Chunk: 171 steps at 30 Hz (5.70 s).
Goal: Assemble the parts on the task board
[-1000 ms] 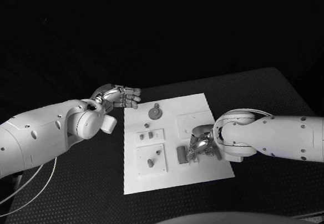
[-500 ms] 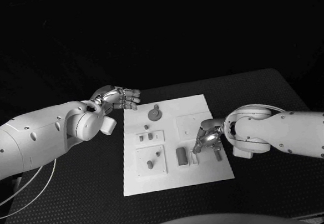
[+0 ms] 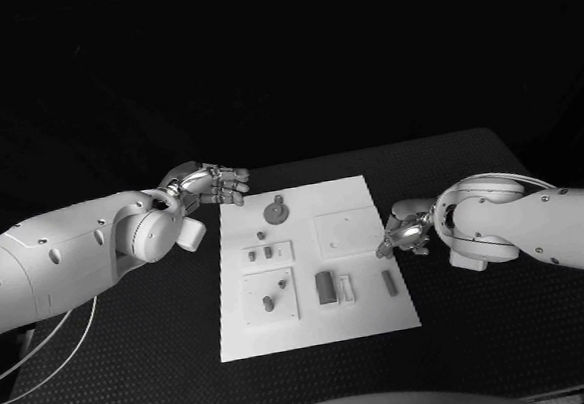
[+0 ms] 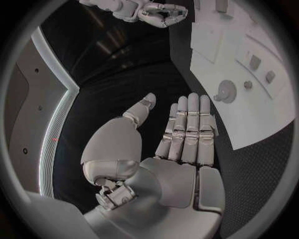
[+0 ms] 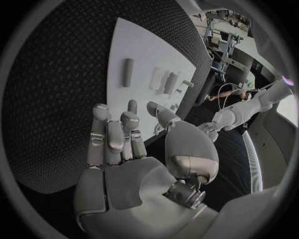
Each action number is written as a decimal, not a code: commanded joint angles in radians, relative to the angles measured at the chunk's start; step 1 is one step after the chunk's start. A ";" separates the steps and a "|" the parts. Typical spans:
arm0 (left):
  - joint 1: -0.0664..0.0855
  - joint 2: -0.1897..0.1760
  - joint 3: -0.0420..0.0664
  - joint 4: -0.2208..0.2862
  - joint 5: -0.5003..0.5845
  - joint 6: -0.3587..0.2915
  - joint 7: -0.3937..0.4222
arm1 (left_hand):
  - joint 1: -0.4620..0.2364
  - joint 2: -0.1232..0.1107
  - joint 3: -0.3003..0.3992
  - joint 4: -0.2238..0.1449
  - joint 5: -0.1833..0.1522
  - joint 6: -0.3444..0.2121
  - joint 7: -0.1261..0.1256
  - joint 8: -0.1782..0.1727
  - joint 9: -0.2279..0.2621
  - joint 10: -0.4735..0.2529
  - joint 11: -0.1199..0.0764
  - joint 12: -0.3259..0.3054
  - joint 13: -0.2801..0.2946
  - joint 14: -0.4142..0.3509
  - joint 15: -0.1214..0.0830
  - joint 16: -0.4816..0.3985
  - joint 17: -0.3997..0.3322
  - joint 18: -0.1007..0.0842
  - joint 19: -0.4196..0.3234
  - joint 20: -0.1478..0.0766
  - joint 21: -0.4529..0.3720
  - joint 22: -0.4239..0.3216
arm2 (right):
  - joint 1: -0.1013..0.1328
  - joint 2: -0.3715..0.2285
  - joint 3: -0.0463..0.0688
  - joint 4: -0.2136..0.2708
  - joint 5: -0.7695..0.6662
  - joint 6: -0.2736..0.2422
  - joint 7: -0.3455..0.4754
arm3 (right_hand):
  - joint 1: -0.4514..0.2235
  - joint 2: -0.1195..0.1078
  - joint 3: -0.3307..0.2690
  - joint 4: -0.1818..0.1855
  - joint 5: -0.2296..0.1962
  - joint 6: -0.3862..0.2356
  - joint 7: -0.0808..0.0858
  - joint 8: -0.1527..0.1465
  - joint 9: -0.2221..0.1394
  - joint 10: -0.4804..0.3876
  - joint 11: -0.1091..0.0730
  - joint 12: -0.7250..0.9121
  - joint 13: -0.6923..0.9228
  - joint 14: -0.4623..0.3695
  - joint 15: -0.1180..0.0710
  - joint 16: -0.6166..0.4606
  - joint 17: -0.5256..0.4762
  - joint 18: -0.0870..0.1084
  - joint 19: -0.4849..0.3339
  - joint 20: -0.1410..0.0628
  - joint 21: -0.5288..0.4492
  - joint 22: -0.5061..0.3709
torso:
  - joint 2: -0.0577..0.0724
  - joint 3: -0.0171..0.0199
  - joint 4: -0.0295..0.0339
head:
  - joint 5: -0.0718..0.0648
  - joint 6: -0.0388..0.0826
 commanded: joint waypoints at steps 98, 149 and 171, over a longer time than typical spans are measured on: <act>0.000 0.000 0.001 0.007 0.005 0.021 0.004 | -0.008 -0.001 -0.001 0.007 -0.003 -0.005 -0.004 -0.001 0.001 -0.007 -0.002 0.002 -0.002 -0.007 0.001 -0.008 0.003 0.012 -0.008 -0.002 0.003 -0.002 | -0.117 0.111 0.015 -0.021 0.101 -0.099 -0.009 | 0.125 0.159 0.029 -0.114 0.004 0.010 0.007 -0.054 -0.027 0.002 0.003 0.010 -0.018 -0.012 0.007 0.000 -0.022 0.006 -0.015 0.008 0.012 0.021 | 0.000 -0.0020 0.0020 | 0.003 -0.024; 0.001 0.000 0.001 0.006 0.005 0.031 -0.003 | -0.009 -0.001 -0.002 0.009 -0.002 -0.006 -0.003 -0.002 0.001 -0.008 -0.002 0.002 -0.002 -0.008 0.001 -0.009 0.004 0.012 -0.009 -0.001 0.003 -0.002 | -0.124 0.176 0.006 -0.060 0.138 -0.032 -0.007 | 0.030 0.084 0.022 -0.046 0.004 0.014 0.008 -0.060 -0.046 -0.004 0.003 0.008 -0.022 -0.018 0.006 -0.005 -0.032 0.006 -0.007 0.010 0.001 0.016 | 0.000 -0.0013 0.0016 | 0.005 -0.035; 0.001 -0.001 0.001 0.005 0.004 0.032 -0.004 | -0.008 -0.001 -0.002 0.009 -0.002 -0.006 -0.003 -0.002 0.001 -0.008 -0.002 0.002 -0.002 -0.008 0.001 -0.009 0.004 0.012 -0.009 -0.001 0.003 -0.003 | -0.124 0.166 0.006 -0.050 0.158 -0.050 0.041 | -0.070 -0.063 0.032 0.072 0.002 0.001 0.012 -0.067 -0.056 -0.018 0.007 0.008 -0.022 -0.040 0.006 -0.009 -0.051 0.006 -0.010 0.005 -0.009 0.019 | 0.000 -0.0014 0.0015 | 0.007 -0.035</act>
